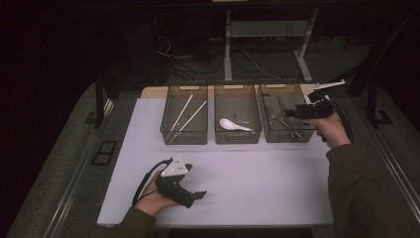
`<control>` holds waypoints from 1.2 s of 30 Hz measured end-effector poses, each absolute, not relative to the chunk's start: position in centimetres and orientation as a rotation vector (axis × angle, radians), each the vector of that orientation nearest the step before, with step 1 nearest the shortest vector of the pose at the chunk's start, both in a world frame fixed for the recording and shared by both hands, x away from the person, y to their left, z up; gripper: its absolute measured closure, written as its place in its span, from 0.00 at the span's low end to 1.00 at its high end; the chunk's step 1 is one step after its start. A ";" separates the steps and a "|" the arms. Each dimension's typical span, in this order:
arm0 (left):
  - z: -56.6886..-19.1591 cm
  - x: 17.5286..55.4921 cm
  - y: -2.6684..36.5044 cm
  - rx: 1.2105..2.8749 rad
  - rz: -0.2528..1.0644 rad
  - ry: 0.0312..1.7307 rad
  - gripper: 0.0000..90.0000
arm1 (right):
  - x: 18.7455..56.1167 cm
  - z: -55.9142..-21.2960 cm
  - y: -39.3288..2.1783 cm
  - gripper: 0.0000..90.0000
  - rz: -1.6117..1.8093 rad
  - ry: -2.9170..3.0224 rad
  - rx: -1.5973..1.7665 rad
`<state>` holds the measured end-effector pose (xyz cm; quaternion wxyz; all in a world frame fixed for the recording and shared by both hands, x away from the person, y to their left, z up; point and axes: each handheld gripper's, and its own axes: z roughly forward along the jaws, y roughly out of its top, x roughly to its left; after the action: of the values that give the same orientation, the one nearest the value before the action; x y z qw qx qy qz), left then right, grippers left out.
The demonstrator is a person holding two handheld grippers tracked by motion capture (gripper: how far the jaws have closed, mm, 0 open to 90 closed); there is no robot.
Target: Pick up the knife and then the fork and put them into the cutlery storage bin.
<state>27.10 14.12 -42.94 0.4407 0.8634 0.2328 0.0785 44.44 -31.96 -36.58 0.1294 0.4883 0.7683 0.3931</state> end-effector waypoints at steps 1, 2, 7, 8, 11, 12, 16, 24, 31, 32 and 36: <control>-42.9 27.1 14.1 2.141 0.194 0.580 0.00 | 44.1 -36.5 -32.0 0.40 1.159 2.227 1.408; -42.9 27.1 14.1 2.142 0.194 0.580 0.00 | 43.7 -36.4 -32.1 0.40 1.174 2.218 1.398; -43.0 27.1 14.2 2.145 0.191 0.578 0.00 | 41.6 -36.0 -32.1 0.35 1.229 2.189 1.340; -43.0 27.1 14.2 2.144 0.191 0.579 0.00 | 41.1 -36.0 -32.1 0.35 1.234 2.189 1.324; -43.1 27.1 14.1 2.145 0.189 0.576 0.00 | 39.7 -35.9 -32.0 0.34 1.275 2.203 1.270; -43.1 27.1 14.1 2.148 0.189 0.575 0.01 | 39.4 -35.9 -31.9 0.33 1.278 2.196 1.264; -43.1 27.1 14.1 2.151 0.189 0.574 0.01 | 37.7 -36.0 -31.8 0.31 1.318 2.185 1.224; -43.1 27.1 14.1 2.146 0.189 0.575 0.01 | 34.5 -36.9 -31.3 0.27 1.352 2.188 1.163; -43.2 27.1 14.2 2.146 0.194 0.571 0.01 | 32.3 -37.9 -30.4 0.23 1.357 2.210 1.109; -43.2 27.0 14.2 2.146 0.193 0.570 0.01 | 32.0 -38.0 -30.3 0.22 1.362 2.214 1.096; -43.1 27.0 14.2 2.136 0.193 0.574 0.01 | 30.7 -38.7 -30.0 0.22 1.386 2.226 1.061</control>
<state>26.99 14.24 -43.14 0.4444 0.8619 0.2314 0.0778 30.67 -29.97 -38.71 0.1556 0.3706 0.7773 0.4840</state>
